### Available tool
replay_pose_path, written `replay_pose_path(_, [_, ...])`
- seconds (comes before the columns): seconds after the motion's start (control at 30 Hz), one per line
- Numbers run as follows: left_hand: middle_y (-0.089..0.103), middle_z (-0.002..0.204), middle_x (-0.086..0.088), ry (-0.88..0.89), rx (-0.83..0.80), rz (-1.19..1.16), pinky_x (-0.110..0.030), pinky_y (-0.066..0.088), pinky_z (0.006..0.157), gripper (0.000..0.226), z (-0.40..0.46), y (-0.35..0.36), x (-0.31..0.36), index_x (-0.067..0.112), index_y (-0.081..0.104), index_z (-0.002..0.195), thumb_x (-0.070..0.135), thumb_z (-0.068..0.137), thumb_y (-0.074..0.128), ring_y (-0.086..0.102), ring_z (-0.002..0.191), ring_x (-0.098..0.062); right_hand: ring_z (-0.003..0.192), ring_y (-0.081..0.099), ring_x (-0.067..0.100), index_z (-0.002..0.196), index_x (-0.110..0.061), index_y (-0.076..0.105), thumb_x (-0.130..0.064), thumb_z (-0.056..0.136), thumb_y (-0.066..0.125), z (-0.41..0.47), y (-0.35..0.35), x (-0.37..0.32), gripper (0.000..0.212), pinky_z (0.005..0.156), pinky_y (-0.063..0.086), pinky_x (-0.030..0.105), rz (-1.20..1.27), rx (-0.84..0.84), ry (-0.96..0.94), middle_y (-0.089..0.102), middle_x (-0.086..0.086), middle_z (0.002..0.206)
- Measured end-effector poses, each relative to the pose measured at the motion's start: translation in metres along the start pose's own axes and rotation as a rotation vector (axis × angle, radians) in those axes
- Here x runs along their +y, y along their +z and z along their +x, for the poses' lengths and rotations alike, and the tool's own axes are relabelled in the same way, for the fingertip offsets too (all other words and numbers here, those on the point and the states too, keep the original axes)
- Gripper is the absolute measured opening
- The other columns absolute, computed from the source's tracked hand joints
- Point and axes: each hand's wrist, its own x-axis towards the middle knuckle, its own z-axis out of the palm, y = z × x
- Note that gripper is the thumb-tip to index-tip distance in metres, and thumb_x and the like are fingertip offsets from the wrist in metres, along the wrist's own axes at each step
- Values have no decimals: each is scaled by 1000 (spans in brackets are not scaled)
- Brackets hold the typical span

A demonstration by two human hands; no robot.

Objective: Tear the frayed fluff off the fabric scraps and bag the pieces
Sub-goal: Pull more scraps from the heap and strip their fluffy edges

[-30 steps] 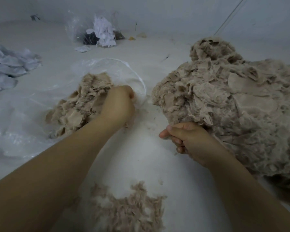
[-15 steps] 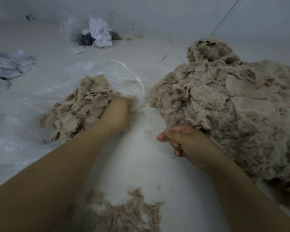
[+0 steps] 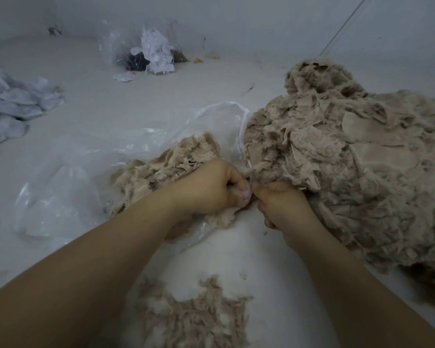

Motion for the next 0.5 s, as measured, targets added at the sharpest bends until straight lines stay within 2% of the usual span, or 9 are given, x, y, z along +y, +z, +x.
replay_pose_path(0.07, [75, 82, 8, -1, 40, 14, -20, 56, 70, 6, 0, -3, -3, 16, 79, 86, 19, 81, 81, 69, 77, -5, 32, 21, 6, 70, -10, 55, -12, 99, 53, 0, 0, 0, 29, 33, 19, 16, 11, -11, 18, 30, -6, 40])
replay_pose_path(0.1, [74, 79, 11, 4, 83, 39, -20, 54, 68, 2, 1, -5, -5, 17, 79, 83, 16, 81, 80, 69, 76, -5, 32, 21, 5, 73, -7, 58, -9, 97, 53, 1, -1, 1, 25, 33, 20, 16, 2, -14, 20, 31, -6, 40])
replay_pose_path(0.17, [71, 81, 12, -15, 191, 111, -17, 52, 73, 11, 5, -11, -12, 14, 79, 84, 5, 83, 73, 67, 79, -5, 33, 23, 5, 76, -3, 62, -6, 95, 54, 1, -3, 2, 21, 34, 21, 17, -10, -11, 24, 34, -4, 42])
replay_pose_path(0.23, [72, 86, -1, -30, 236, 302, -23, 50, 80, 17, 9, -16, -21, 6, 77, 85, -4, 82, 63, 67, 86, -16, 34, 24, 6, 76, -2, 63, -6, 95, 54, 1, -3, 3, 21, 35, 22, 16, -19, 6, 24, 35, -2, 45])
replay_pose_path(0.3, [69, 88, -18, -63, 215, 495, -33, 48, 72, 16, 11, -21, -32, -2, 71, 83, -7, 79, 57, 65, 86, -31, 33, 26, 5, 75, -3, 63, -9, 96, 55, 2, -3, 4, 24, 34, 23, 16, -14, 21, 22, 36, -4, 43])
replay_pose_path(0.37, [59, 85, -17, -103, 202, 618, -32, 39, 66, 11, 9, -26, -40, 2, 61, 79, -8, 79, 57, 61, 85, -35, 34, 26, 4, 73, -5, 64, -13, 97, 57, 1, -3, 5, 26, 34, 24, 16, -3, 17, 14, 37, -7, 41])
replay_pose_path(0.5, [55, 102, -17, -7, 224, 692, -40, 49, 79, 24, 5, -22, -38, 4, 65, 102, 1, 79, 60, 55, 94, -36, 33, 27, 3, 77, -6, 64, -17, 99, 56, 1, -3, 5, 25, 35, 26, 16, 5, 9, 0, 38, -10, 38])
